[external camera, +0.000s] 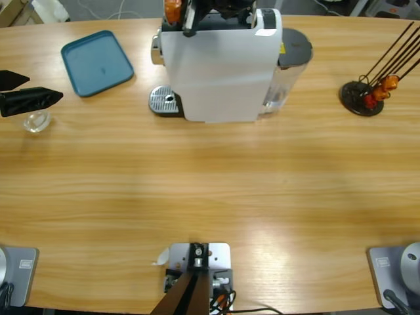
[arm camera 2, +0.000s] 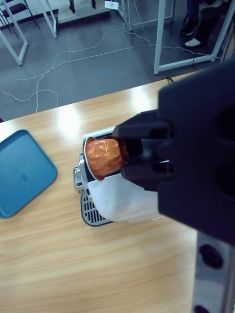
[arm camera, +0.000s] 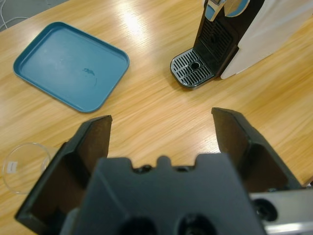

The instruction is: Pour coffee

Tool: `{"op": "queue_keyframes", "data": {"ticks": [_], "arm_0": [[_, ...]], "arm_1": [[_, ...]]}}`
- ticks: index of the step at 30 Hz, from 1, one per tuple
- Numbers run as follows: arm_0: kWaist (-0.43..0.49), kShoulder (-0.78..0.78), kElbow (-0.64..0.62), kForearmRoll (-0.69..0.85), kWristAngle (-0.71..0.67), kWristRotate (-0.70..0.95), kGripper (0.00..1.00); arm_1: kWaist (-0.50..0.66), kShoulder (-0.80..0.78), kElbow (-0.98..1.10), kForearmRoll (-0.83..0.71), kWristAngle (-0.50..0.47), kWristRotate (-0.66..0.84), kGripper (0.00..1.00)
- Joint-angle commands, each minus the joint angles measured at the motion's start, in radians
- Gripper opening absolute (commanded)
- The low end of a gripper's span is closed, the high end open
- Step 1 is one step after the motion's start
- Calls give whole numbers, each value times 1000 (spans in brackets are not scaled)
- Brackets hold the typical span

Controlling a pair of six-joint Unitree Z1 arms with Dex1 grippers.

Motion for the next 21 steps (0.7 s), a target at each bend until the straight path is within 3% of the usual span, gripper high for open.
{"op": "queue_keyframes", "data": {"ticks": [1, 21], "arm_0": [[-8, 31, 39, -9, -7, -10, 881], [-8, 31, 38, -14, -7, -10, 881]], "arm_1": [[-36, 50, 21, -11, -27, -13, 0], [-28, 60, 21, 3, -30, -12, 0]]}}
